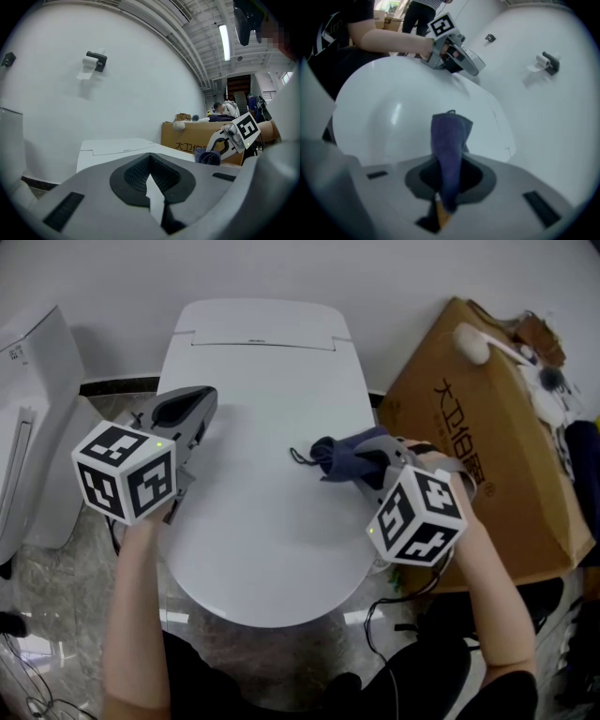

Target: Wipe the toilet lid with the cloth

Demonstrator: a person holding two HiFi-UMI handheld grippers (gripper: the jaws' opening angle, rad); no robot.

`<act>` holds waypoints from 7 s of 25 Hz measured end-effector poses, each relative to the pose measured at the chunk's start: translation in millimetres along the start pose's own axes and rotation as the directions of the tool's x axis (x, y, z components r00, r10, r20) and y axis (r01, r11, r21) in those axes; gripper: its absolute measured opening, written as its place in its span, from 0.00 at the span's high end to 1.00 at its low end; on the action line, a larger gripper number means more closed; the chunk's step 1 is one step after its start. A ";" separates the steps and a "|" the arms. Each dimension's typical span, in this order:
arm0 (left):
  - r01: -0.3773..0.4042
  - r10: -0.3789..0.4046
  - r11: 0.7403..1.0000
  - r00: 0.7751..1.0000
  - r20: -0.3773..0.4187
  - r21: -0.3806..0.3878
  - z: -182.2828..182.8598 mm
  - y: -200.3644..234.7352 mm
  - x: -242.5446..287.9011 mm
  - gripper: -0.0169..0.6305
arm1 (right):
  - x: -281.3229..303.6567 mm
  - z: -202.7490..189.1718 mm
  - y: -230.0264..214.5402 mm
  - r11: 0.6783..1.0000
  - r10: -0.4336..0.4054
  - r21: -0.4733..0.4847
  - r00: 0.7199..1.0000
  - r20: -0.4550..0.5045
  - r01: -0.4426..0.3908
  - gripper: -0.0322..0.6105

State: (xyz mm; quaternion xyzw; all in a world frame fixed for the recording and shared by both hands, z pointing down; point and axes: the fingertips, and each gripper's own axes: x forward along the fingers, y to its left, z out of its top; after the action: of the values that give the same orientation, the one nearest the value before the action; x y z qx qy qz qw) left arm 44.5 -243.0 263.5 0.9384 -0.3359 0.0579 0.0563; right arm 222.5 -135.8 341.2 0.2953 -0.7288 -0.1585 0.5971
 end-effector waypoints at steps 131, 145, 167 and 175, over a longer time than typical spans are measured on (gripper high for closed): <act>-0.002 0.002 1.000 1.000 0.017 0.011 1.6 -2.8 -0.5 0.95 | 83.9 49.9 -94.3 0.977 -0.108 -0.196 0.986 -0.130 0.081 0.85; 0.002 -0.002 1.000 1.000 0.014 0.010 1.2 -4.0 -0.3 0.95 | 62.1 50.6 -61.2 0.976 -0.093 -0.206 0.989 -0.111 0.069 0.85; 0.006 -0.006 1.000 1.000 0.009 0.009 0.5 -3.9 -0.3 0.95 | 25.1 55.5 -7.9 0.979 -0.056 -0.201 0.993 -0.100 0.035 0.85; 0.007 -0.007 1.000 1.000 0.007 0.009 0.4 -4.6 0.4 0.95 | 12.0 54.6 9.0 0.979 -0.050 -0.200 0.994 -0.096 0.030 0.85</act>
State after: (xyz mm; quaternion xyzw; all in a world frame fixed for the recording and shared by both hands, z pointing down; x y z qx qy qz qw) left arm 47.7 -239.8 262.8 0.9400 -0.3327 0.0560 0.0510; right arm 166.4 -142.9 342.8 0.2567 -0.6724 -0.2273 0.6560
